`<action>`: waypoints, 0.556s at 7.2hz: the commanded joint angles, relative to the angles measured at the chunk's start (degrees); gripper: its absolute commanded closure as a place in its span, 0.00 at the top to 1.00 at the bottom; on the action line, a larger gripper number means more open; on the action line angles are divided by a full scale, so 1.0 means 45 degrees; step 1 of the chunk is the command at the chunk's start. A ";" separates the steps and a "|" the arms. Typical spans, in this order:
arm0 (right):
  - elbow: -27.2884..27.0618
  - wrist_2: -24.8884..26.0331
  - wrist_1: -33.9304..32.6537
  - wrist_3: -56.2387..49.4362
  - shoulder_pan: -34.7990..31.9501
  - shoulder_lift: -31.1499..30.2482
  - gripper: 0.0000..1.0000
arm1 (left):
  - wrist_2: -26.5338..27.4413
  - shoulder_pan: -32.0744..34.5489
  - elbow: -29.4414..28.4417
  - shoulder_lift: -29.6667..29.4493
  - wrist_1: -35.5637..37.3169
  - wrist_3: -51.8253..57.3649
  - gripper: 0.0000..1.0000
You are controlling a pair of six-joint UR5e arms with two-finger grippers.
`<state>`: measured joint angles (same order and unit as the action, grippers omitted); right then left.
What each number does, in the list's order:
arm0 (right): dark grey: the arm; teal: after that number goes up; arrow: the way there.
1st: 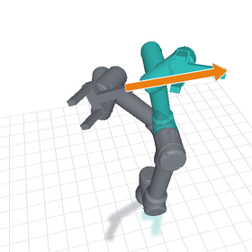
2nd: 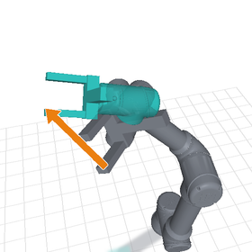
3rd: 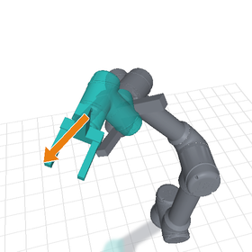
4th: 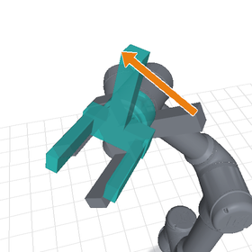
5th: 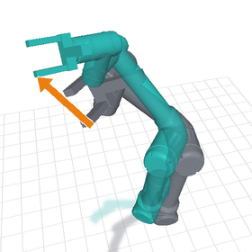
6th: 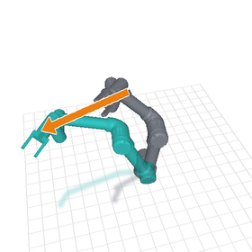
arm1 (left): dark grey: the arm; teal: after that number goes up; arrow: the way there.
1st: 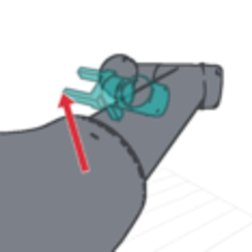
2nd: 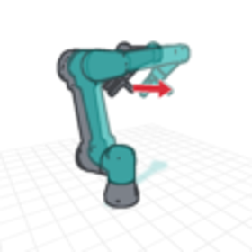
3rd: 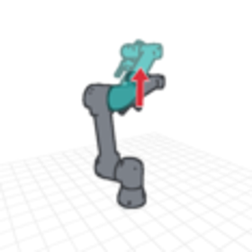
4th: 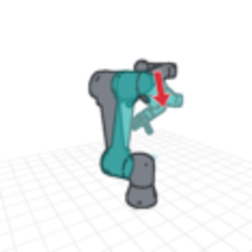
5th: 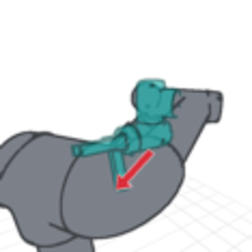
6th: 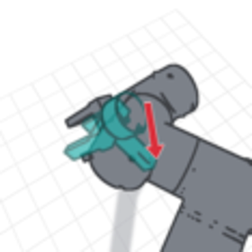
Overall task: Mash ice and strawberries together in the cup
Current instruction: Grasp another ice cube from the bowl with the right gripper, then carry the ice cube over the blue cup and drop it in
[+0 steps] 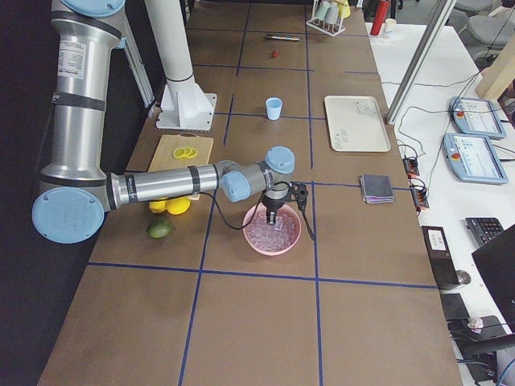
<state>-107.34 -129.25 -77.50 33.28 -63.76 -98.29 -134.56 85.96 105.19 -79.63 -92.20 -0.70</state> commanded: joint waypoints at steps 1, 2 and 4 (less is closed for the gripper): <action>-0.1510 -0.0511 -0.0005 0.1731 0.0319 0.0083 0.00 | 0.0000 0.0000 0.0004 0.0000 0.0000 0.0000 1.00; -0.2117 -0.0476 -0.0004 0.3387 0.1076 0.0626 0.00 | 0.0000 0.0000 0.0004 0.0000 0.0000 0.0000 1.00; -0.2124 0.0009 -0.0082 0.7137 0.3317 0.3274 0.00 | 0.0000 0.0000 0.0004 0.0000 0.0000 0.0000 1.00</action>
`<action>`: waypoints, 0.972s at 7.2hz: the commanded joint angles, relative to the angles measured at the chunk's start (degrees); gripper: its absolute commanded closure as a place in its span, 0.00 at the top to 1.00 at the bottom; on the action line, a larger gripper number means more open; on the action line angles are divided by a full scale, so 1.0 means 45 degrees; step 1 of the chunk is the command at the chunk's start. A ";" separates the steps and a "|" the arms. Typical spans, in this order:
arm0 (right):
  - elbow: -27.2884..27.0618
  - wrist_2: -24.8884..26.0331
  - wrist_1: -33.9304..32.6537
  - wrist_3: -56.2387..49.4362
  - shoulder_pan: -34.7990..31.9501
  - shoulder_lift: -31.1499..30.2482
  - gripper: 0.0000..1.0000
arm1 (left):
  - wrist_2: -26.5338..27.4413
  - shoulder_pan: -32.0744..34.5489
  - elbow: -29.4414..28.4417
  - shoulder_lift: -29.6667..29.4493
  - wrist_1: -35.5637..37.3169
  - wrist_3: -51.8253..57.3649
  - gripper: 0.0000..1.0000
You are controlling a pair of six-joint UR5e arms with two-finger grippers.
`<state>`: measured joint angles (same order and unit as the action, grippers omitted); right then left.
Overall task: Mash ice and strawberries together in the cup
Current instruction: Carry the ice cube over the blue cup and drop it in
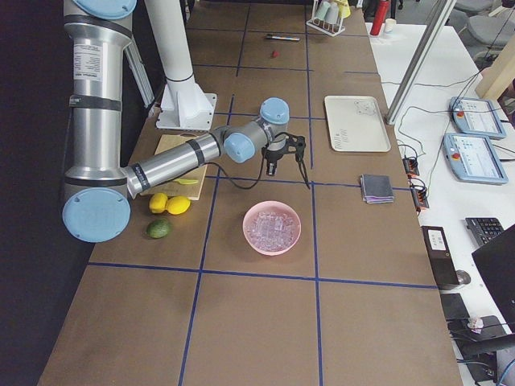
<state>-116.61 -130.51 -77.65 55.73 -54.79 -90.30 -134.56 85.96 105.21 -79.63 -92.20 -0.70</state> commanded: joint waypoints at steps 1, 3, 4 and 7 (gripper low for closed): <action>0.0246 0.1162 -0.0281 0.4603 0.3058 0.3021 0.00 | 0.0000 0.0000 -0.0001 0.0000 0.0000 0.0000 1.00; 0.2290 0.2377 -0.2111 0.7426 0.4553 0.7198 0.00 | 0.0000 0.0000 -0.0001 -0.0019 0.0000 0.0000 1.00; 0.3499 0.2768 -0.2080 0.8291 0.4907 0.8492 0.00 | -0.0019 0.0000 0.0019 0.0000 0.0000 0.0000 1.00; 0.5600 0.3963 -0.1519 0.8885 0.5614 1.0321 0.00 | -0.0078 0.0000 0.0077 0.0000 0.0020 0.0000 1.00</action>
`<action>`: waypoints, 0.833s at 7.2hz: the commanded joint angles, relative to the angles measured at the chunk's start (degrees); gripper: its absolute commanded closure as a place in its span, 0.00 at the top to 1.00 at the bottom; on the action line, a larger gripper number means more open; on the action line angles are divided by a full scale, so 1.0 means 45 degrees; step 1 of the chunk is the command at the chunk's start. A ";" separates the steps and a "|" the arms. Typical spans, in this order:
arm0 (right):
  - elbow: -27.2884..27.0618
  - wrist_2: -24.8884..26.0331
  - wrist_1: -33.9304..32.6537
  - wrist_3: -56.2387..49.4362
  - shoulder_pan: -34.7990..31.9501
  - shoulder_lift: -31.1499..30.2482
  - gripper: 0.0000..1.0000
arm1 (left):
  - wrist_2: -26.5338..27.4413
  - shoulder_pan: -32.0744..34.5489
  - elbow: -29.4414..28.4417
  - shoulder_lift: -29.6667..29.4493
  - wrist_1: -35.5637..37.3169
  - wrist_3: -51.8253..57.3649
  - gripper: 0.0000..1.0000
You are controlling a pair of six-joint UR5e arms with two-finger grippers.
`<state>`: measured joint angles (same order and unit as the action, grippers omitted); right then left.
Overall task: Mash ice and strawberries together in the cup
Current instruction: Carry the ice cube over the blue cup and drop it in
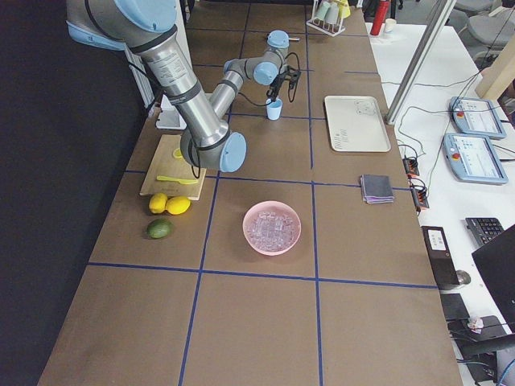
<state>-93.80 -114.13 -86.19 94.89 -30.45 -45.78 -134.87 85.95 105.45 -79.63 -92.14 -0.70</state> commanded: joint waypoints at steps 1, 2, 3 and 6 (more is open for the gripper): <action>0.0608 0.0343 0.0461 0.0163 0.0224 0.0446 0.06 | -0.0009 0.0000 0.0044 0.0000 0.0007 0.0000 1.00; 0.0609 0.0343 0.0462 0.0163 0.0262 0.0407 0.61 | -0.0009 0.0000 0.0044 0.0000 0.0007 0.0000 1.00; 0.0590 0.0343 0.0462 0.0182 0.0263 0.0387 0.73 | -0.0009 0.0020 0.0044 0.0000 0.0007 0.0000 1.00; 0.0434 0.0246 0.0423 0.0163 0.0244 0.0329 0.83 | -0.0009 0.0020 0.0044 0.0000 0.0007 0.0000 1.00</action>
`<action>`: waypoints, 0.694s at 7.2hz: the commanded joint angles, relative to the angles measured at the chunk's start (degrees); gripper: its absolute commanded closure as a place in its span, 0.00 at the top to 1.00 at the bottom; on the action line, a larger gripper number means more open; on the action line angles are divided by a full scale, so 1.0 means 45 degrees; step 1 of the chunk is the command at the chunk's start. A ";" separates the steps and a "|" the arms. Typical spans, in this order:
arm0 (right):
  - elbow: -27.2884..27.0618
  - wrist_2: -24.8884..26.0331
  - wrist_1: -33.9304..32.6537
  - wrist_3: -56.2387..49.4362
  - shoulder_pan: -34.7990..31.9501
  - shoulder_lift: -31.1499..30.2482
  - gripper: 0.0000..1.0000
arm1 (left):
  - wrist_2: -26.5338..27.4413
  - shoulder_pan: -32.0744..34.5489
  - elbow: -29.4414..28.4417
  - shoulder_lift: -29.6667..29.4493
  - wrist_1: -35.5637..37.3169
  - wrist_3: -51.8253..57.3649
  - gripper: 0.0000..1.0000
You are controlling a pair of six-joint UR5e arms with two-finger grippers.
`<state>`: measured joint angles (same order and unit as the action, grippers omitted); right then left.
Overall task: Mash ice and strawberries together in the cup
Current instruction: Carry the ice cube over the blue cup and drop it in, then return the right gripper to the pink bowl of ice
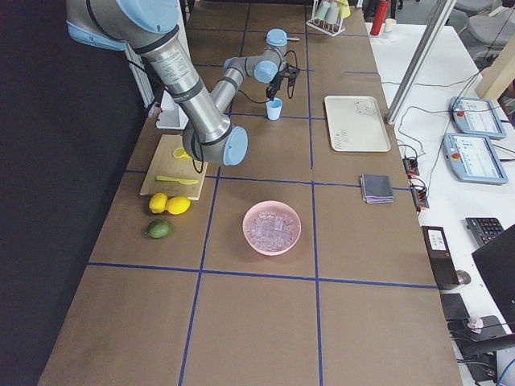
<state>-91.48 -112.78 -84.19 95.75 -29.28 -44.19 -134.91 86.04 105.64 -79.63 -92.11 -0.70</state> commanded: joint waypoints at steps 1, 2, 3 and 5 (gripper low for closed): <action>-0.0719 -0.0151 -0.0137 -0.0028 -0.0170 -0.0469 0.91 | 0.0019 0.0001 -0.0019 0.0000 0.0000 0.0000 1.00; -0.2273 -0.0306 -0.0467 -0.0144 -0.0617 -0.1943 0.99 | 0.0020 0.0001 -0.0019 0.0000 0.0000 0.0000 1.00; -0.3545 -0.1004 -0.0528 -0.1131 -0.1472 -0.3486 0.99 | 0.0020 0.0001 -0.0039 0.0000 0.0000 0.0000 1.00; -0.5269 -0.2218 -0.0509 -0.4660 -0.3231 -0.6455 1.00 | 0.0020 0.0001 -0.0078 0.0000 0.0000 0.0000 1.00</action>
<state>-110.28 -119.94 -86.45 83.44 -39.32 -64.88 -134.82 86.05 105.39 -79.63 -92.11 -0.70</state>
